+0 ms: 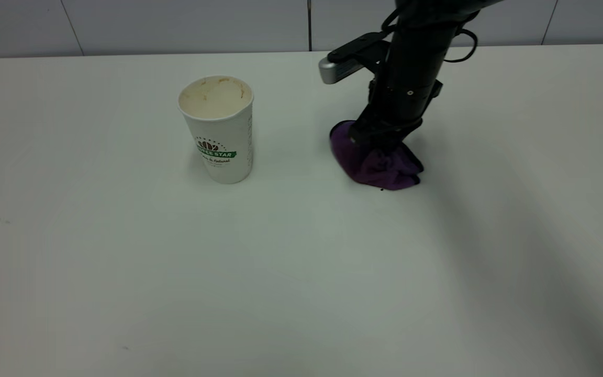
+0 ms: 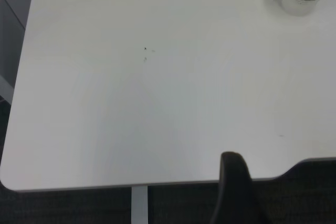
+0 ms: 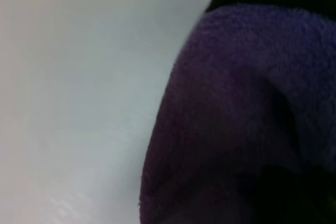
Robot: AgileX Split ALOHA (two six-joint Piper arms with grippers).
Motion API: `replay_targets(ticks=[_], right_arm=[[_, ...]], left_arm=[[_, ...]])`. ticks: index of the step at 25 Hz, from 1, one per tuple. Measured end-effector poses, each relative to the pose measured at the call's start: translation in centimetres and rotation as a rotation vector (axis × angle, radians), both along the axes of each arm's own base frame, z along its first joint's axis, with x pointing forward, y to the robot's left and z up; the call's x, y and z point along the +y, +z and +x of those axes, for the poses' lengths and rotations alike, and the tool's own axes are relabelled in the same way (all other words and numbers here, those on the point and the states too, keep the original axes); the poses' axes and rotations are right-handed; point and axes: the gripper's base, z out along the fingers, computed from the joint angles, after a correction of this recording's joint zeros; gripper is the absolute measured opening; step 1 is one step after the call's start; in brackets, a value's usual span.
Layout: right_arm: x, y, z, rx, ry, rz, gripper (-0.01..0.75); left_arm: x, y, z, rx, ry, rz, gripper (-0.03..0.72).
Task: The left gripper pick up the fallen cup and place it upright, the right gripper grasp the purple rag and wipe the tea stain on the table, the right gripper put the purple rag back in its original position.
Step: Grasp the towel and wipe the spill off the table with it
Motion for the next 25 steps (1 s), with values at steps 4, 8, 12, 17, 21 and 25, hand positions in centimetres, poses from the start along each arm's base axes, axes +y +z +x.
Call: replay_targets(ticks=[4, 8, 12, 17, 21, 25], right_arm=[[-3.4, -0.1, 0.7, 0.059, -0.060, -0.024, 0.053], [-6.7, -0.1, 1.2, 0.095, -0.105, -0.060, 0.053], [-10.5, -0.1, 1.7, 0.111, -0.167, -0.115, 0.053], [-15.2, -0.1, 1.9, 0.151, -0.299, -0.154, 0.053], [-15.2, -0.1, 1.5, 0.215, -0.291, -0.093, 0.053], [-12.5, 0.0, 0.8, 0.290, -0.228, 0.032, 0.059]], left_arm=[[0.0, 0.0, 0.0, 0.000, 0.000, 0.000, 0.497], [0.0, 0.0, 0.0, 0.000, 0.000, 0.000, 0.497], [0.0, 0.0, 0.0, 0.000, 0.000, 0.000, 0.497], [0.0, 0.0, 0.0, 0.000, 0.000, 0.000, 0.497], [0.0, 0.0, 0.0, 0.000, 0.000, 0.000, 0.497], [0.0, 0.0, 0.0, 0.000, -0.001, 0.002, 0.497]])
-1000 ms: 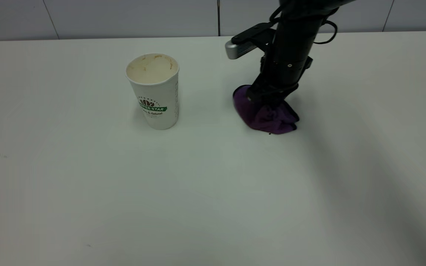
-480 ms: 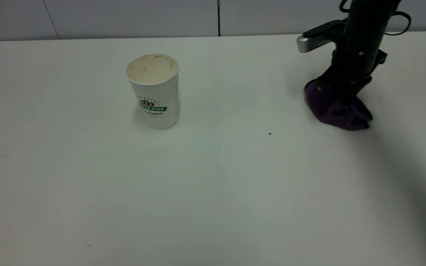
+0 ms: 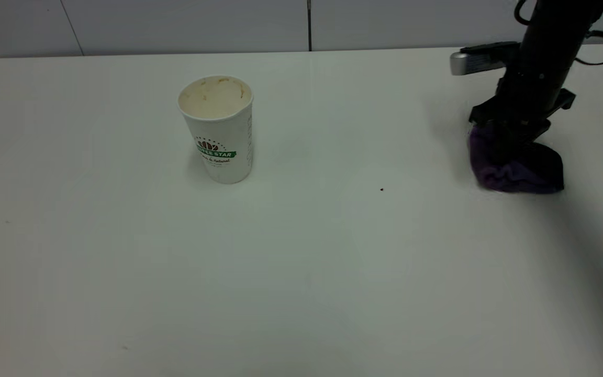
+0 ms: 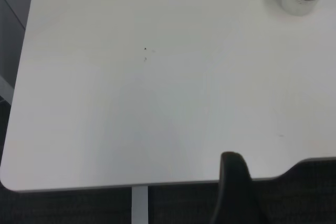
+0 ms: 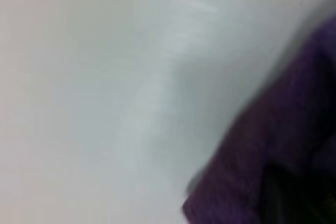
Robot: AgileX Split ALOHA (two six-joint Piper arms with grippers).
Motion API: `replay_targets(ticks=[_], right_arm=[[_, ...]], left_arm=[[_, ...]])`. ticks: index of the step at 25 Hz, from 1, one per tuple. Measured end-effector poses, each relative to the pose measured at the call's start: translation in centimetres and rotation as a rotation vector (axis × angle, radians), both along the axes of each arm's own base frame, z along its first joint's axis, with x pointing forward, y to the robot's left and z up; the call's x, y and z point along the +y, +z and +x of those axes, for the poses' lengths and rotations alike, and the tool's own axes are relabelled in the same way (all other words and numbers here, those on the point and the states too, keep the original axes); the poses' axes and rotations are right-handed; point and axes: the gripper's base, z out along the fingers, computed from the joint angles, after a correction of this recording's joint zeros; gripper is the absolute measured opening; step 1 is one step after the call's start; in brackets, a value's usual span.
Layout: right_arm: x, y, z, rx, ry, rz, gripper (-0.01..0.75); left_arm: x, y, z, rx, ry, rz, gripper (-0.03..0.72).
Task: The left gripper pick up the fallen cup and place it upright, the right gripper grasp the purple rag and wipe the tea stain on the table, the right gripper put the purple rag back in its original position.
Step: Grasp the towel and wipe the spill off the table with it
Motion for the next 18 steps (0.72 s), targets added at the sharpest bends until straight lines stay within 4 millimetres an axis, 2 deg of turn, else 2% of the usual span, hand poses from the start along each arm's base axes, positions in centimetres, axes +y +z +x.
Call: replay_targets(ticks=[2, 5, 9, 12, 14, 18], right_arm=[[0.8, 0.4, 0.0, -0.004, 0.008, 0.031, 0.072], [1.1, 1.7, 0.2, -0.022, 0.013, 0.040, 0.127], [1.0, 4.1, 0.4, -0.048, 0.027, 0.033, 0.304], [1.1, 7.0, 0.2, -0.047, 0.026, 0.051, 0.449], [1.2, 9.1, -0.2, -0.032, 0.020, 0.065, 0.519], [1.2, 14.0, -0.9, -0.042, -0.013, 0.076, 0.548]], left_arm=[[0.0, 0.0, 0.0, 0.000, 0.000, 0.000, 0.497], [0.0, 0.0, 0.0, 0.000, 0.000, 0.000, 0.497], [0.0, 0.0, 0.0, 0.000, 0.000, 0.000, 0.497], [0.0, 0.0, 0.0, 0.000, 0.000, 0.000, 0.497], [0.0, 0.0, 0.0, 0.000, 0.000, 0.000, 0.497], [0.0, 0.0, 0.0, 0.000, 0.000, 0.000, 0.497]])
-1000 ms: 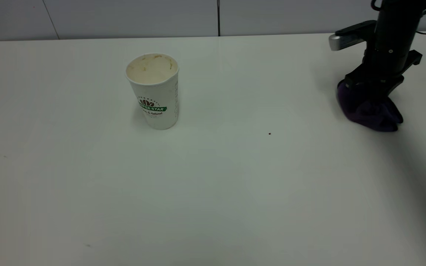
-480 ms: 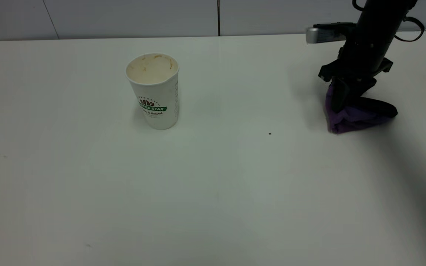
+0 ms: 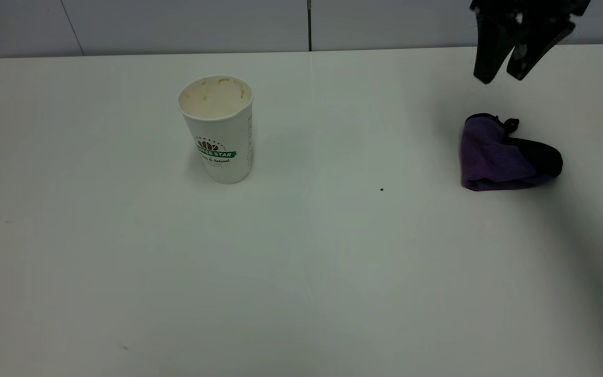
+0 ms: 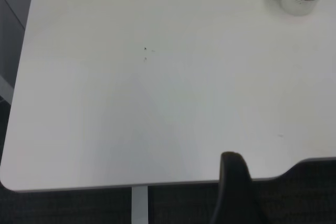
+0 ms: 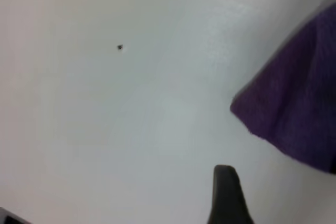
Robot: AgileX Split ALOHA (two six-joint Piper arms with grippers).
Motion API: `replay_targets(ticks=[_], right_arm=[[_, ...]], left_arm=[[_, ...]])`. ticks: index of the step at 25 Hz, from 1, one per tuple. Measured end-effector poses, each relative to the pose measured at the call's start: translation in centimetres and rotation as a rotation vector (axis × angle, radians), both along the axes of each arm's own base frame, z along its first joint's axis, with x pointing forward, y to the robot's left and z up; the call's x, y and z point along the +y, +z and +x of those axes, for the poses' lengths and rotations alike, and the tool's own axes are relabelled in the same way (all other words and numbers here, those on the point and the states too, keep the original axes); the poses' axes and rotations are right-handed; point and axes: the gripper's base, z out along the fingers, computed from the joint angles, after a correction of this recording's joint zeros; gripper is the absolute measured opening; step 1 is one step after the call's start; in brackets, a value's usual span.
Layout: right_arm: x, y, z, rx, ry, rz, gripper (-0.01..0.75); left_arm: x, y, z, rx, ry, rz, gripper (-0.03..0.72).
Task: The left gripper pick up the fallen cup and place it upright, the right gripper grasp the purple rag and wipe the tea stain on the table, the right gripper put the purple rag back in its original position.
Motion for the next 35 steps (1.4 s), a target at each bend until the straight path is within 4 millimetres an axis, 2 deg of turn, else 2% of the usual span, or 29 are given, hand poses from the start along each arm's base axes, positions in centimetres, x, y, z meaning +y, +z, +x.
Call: replay_targets(ticks=[4, 7, 11, 15, 20, 26, 30, 35], right_arm=[[-0.2, 5.0, -1.3, -0.058, -0.068, 0.014, 0.523], [-0.4, 8.9, -3.6, -0.100, -0.079, 0.019, 0.498], [-1.5, 13.0, -8.7, -0.133, -0.071, -0.028, 0.484], [-2.5, 15.4, -14.9, -0.135, -0.081, -0.062, 0.484], [-3.4, 16.5, -21.6, -0.147, -0.095, -0.068, 0.484], [-4.6, 17.8, -29.6, -0.252, -0.137, -0.076, 0.484], [-5.6, 17.9, -34.5, -0.334, -0.192, -0.097, 0.484], [-6.4, 16.5, -38.7, -0.402, -0.253, -0.101, 0.484]], left_arm=[[0.0, 0.0, 0.0, 0.000, 0.000, 0.000, 0.497], [0.0, 0.0, 0.0, 0.000, 0.000, 0.000, 0.497], [0.0, 0.0, 0.0, 0.000, 0.001, -0.001, 0.497], [0.0, 0.0, 0.0, 0.000, 0.001, -0.001, 0.497], [0.0, 0.0, 0.0, 0.000, 0.001, -0.002, 0.497], [0.0, 0.0, 0.0, 0.000, 0.001, -0.002, 0.497], [0.0, 0.0, 0.0, 0.000, 0.001, -0.002, 0.497], [0.0, 0.0, 0.0, 0.000, 0.001, -0.001, 0.497]])
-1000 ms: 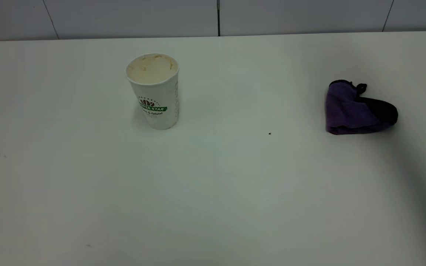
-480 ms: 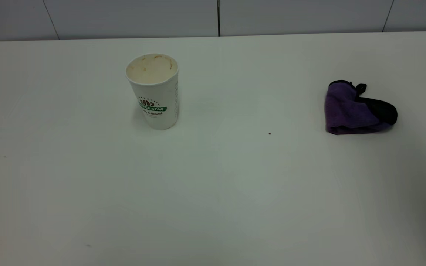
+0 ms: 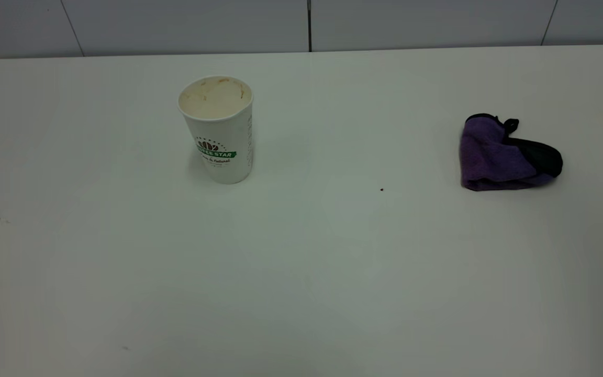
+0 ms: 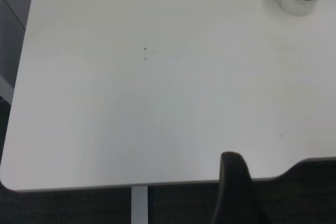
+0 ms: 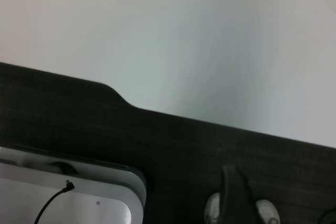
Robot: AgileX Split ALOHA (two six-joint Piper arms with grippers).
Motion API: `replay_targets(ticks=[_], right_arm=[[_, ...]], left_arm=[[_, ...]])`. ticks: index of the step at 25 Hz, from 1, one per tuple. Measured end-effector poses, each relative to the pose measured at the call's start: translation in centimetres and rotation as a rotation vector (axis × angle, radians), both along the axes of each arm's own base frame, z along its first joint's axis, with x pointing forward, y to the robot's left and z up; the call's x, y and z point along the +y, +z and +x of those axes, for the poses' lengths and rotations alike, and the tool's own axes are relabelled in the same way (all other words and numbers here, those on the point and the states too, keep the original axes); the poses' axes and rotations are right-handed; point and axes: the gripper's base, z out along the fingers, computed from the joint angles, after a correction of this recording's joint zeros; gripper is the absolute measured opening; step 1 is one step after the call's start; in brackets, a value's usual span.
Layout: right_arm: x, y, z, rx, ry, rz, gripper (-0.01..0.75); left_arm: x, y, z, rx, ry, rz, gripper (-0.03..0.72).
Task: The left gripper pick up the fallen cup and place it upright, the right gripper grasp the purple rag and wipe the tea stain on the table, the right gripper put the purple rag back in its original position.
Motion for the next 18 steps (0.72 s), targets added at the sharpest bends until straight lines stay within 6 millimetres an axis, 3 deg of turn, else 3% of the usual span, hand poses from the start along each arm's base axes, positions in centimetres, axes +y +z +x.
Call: replay_targets(ticks=[7, 12, 18], right_arm=[[-0.5, -4.5, -3.9, -0.074, -0.051, 0.037, 0.484], [-0.6, -4.5, -5.3, -0.243, -0.052, 0.070, 0.484], [-0.6, -4.8, -5.6, -0.254, -0.052, 0.072, 0.484]], left_arm=[[0.0, 0.0, 0.0, 0.000, 0.000, 0.000, 0.497], [0.0, 0.0, 0.0, 0.000, 0.000, 0.000, 0.497], [0.0, 0.0, 0.0, 0.000, -0.001, 0.001, 0.497]])
